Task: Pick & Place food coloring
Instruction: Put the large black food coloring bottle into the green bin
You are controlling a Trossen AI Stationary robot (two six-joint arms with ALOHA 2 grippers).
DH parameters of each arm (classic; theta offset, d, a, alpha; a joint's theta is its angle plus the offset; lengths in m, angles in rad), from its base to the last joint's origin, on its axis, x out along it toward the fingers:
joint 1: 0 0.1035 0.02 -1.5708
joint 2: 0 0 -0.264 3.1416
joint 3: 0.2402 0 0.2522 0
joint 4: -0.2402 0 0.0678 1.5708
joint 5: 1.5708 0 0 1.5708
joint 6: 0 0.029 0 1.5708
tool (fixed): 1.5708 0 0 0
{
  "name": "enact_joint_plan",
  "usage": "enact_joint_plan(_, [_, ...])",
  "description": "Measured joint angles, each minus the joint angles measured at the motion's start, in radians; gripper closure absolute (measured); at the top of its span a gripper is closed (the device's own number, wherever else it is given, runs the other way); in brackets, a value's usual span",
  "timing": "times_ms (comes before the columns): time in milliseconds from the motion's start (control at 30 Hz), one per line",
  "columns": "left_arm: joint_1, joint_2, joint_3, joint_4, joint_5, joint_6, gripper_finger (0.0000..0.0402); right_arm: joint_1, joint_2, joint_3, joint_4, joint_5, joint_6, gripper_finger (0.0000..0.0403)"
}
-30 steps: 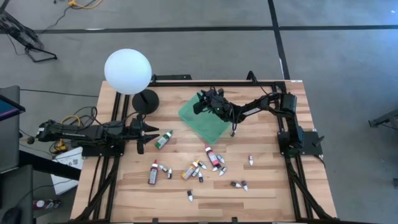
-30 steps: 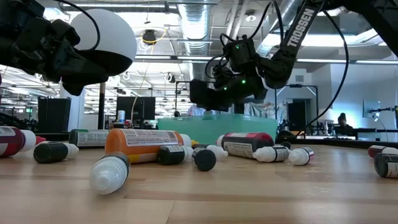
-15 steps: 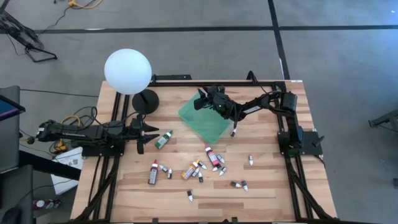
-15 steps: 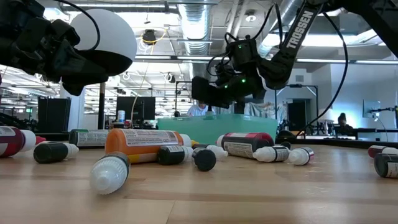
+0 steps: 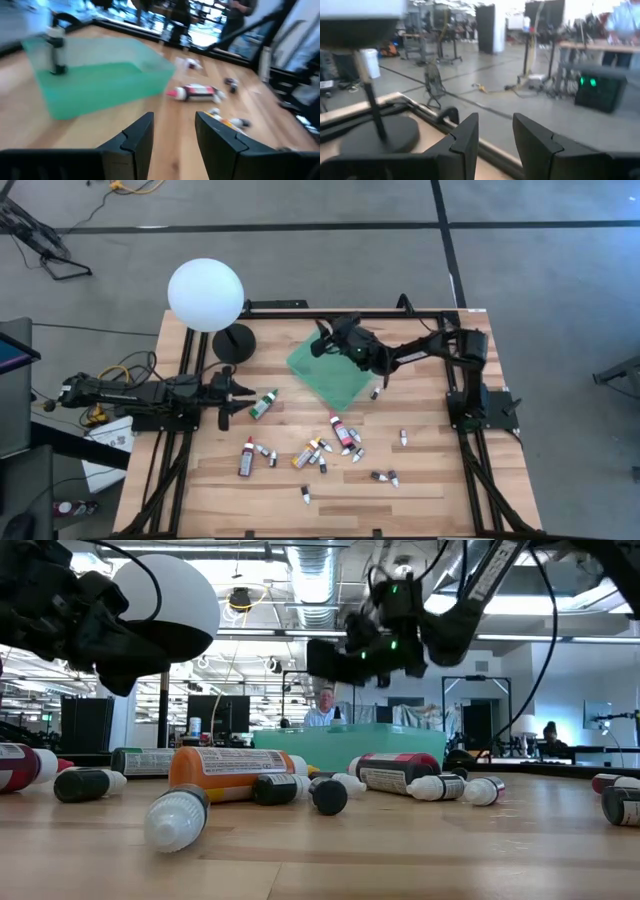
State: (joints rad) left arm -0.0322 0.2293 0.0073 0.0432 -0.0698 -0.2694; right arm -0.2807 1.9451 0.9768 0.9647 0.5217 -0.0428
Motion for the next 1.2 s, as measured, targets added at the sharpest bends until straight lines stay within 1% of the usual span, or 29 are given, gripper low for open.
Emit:
enact_joint_plan(67, [0.0,0.0,0.0,-0.008,0.041,-0.014,0.0264,0.021,-0.043,0.0,-0.028,0.001,-0.055,0.0289])
enact_joint_plan(133, [0.0,0.0,0.0,-0.009,0.055,-0.019,0.0264,0.041,-0.091,0.0,-0.083,0.001,-0.104,0.0289])
enact_joint_plan(233, [0.0,0.0,0.0,-0.009,0.056,-0.021,0.0264,0.067,-0.174,0.0,-0.236,0.003,-0.134,0.0289])
enact_joint_plan(367, [0.0,0.0,0.0,-0.009,0.042,-0.04,0.0264,0.083,-0.276,0.001,-0.577,0.026,-0.018,0.029])
enact_joint_plan(433, [0.0,0.0,0.0,-0.008,0.039,-0.04,0.0264,0.082,-0.294,0.001,-0.718,0.004,0.042,0.0292])
enact_joint_plan(500, [0.0,0.0,0.0,-0.008,0.039,-0.032,0.0264,0.078,-0.292,0.0,-0.796,-0.047,0.075,0.0295])
enact_joint_plan(600, [0.0,0.0,0.0,-0.008,0.036,-0.004,0.0264,0.069,-0.25,0.001,-0.802,-0.13,0.088,0.0305])
enact_joint_plan(733, [0.0,0.0,0.0,-0.008,0.034,0.019,0.0264,0.048,-0.181,0.0,-0.795,-0.151,0.09,0.0328])
enact_joint_plan(867, [0.0,0.0,0.0,-0.008,0.034,0.03,0.0264,0.025,-0.143,0.0,-0.8,-0.17,0.131,0.0353])
enact_joint_plan(1067, [0.0,0.0,0.0,-0.008,0.035,0.062,0.0264,0.01,-0.139,0.0,-0.794,-0.176,0.149,0.0383])
enact_joint_plan(1200, [0.0,0.0,0.0,-0.008,0.035,0.065,0.0264,-0.009,-0.139,0.0,-0.796,-0.203,0.175,0.04])
